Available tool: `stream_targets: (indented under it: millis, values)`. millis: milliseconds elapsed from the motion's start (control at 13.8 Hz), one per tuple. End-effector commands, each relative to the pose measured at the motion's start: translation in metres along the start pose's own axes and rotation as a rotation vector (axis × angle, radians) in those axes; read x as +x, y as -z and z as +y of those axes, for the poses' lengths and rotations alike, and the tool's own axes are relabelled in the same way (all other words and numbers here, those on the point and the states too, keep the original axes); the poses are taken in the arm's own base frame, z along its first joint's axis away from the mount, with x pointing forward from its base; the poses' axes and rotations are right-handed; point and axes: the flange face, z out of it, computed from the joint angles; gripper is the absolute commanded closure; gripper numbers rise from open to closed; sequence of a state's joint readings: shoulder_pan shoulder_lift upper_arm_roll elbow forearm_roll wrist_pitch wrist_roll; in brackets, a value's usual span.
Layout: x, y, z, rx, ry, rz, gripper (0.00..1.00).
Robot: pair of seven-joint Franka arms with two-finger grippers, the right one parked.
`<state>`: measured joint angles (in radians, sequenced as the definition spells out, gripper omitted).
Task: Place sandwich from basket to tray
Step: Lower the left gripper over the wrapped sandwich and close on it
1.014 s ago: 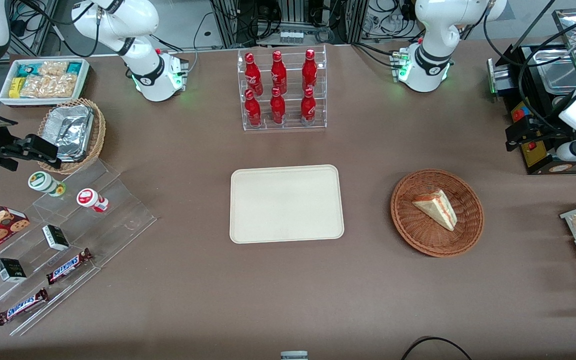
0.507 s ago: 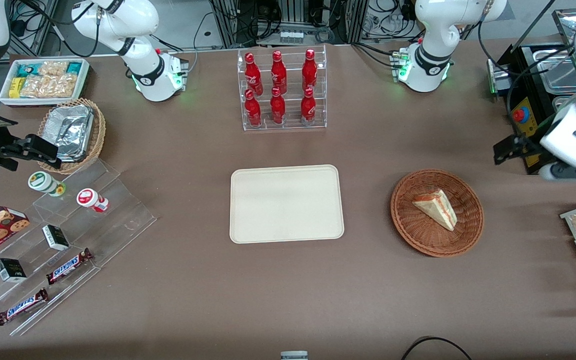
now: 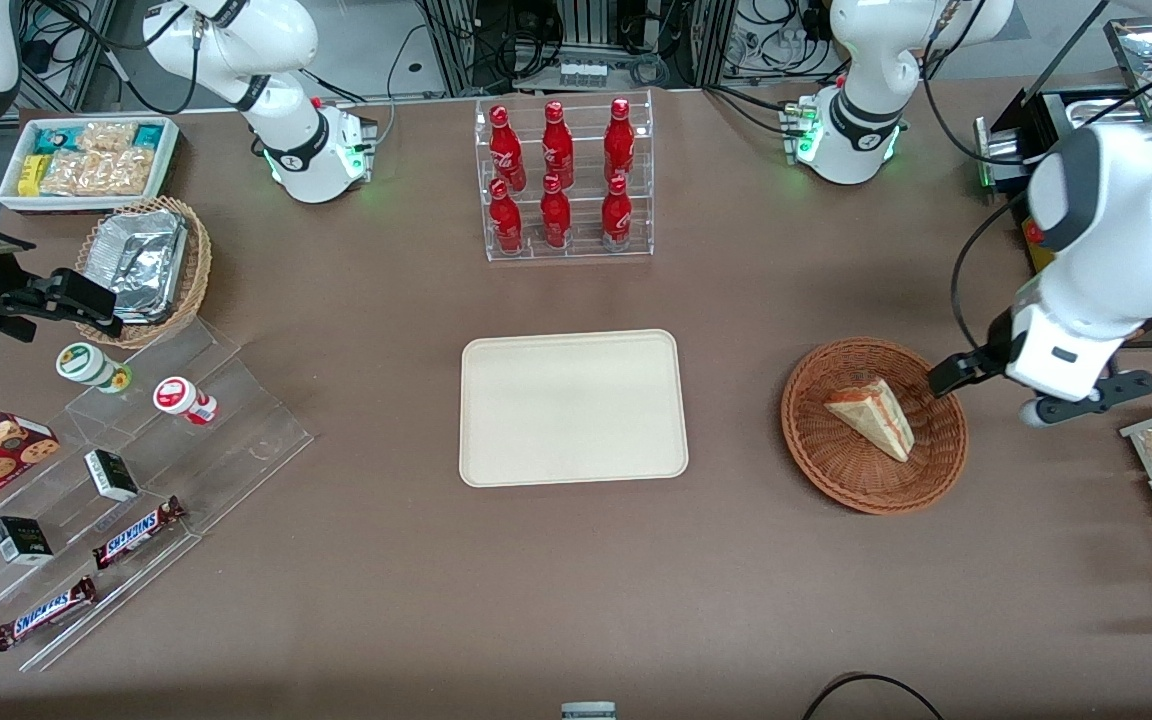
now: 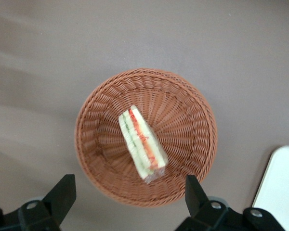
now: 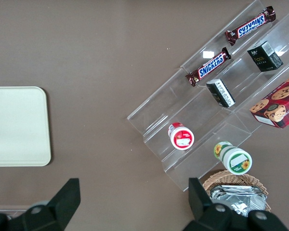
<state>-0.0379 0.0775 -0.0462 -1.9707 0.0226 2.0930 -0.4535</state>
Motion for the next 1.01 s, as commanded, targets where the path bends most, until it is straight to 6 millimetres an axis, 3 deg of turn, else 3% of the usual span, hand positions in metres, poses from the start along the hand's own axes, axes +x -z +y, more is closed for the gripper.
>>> stream_targets:
  millis: [0,145,362,942]
  values:
    - [-0.023,-0.032,0.004,-0.037,0.135,0.038,0.00]
    - [-0.033,-0.059,0.003,-0.054,0.217,0.057,0.00]
    - [-0.039,-0.093,0.021,-0.062,0.280,0.046,0.00]
    - [-0.046,-0.151,0.015,-0.025,0.290,-0.018,0.00]
